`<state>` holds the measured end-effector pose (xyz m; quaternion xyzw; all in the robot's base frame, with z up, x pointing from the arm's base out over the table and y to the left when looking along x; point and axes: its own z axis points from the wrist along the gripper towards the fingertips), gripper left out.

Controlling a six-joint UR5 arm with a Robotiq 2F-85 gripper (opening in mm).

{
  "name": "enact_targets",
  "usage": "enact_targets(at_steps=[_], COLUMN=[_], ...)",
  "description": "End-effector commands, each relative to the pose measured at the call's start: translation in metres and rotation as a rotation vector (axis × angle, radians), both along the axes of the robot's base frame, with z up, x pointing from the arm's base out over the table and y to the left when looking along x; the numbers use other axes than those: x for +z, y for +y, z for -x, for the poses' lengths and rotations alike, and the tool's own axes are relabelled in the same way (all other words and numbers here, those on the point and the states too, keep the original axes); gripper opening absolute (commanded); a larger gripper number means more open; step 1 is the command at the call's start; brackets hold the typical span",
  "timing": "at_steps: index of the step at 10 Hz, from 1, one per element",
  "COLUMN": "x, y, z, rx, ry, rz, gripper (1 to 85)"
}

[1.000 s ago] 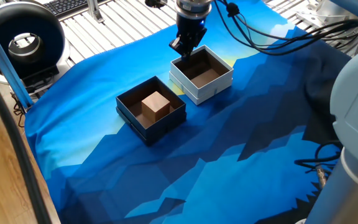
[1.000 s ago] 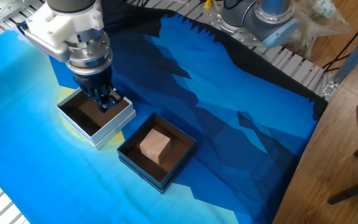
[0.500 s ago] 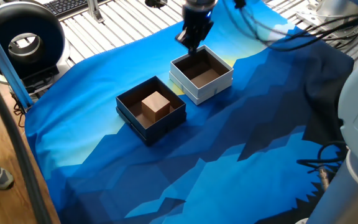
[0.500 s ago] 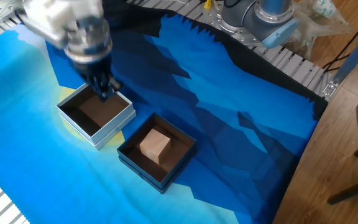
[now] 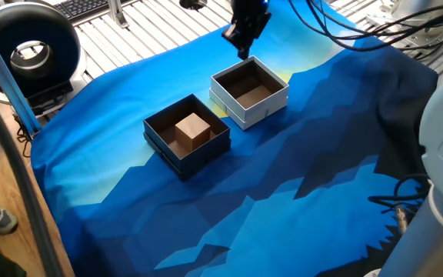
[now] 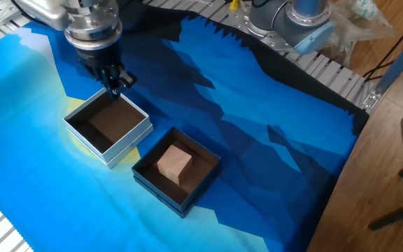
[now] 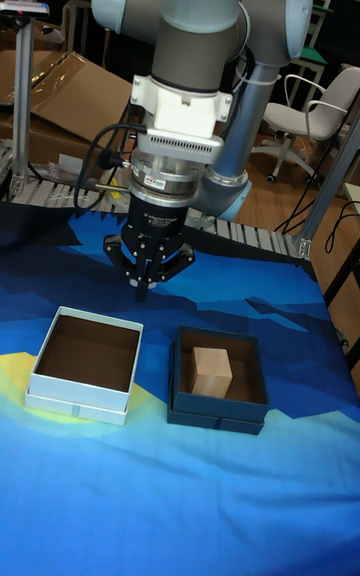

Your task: Move an object from one box to another

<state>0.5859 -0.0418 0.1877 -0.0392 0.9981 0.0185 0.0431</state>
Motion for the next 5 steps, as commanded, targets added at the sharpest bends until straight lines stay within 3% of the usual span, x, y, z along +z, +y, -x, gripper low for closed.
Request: enact_targets(at_steps=[1,2,3,4,5], x=[0.008,0.010,0.009,0.047,0.078], y=[0.011,0.010,0.009,-0.009,-0.021], z=[-0.033,-0.041,-0.038,-0.011,0.003], rx=[0.032,0.055,0.062,0.066,0.067], ry=[-0.123,-0.157,-0.145,-0.070,-0.040], rz=[-0.041,-0.033,-0.031,0.012,0.030], gripper=[1.0,1.0,1.0,1.0,1.0])
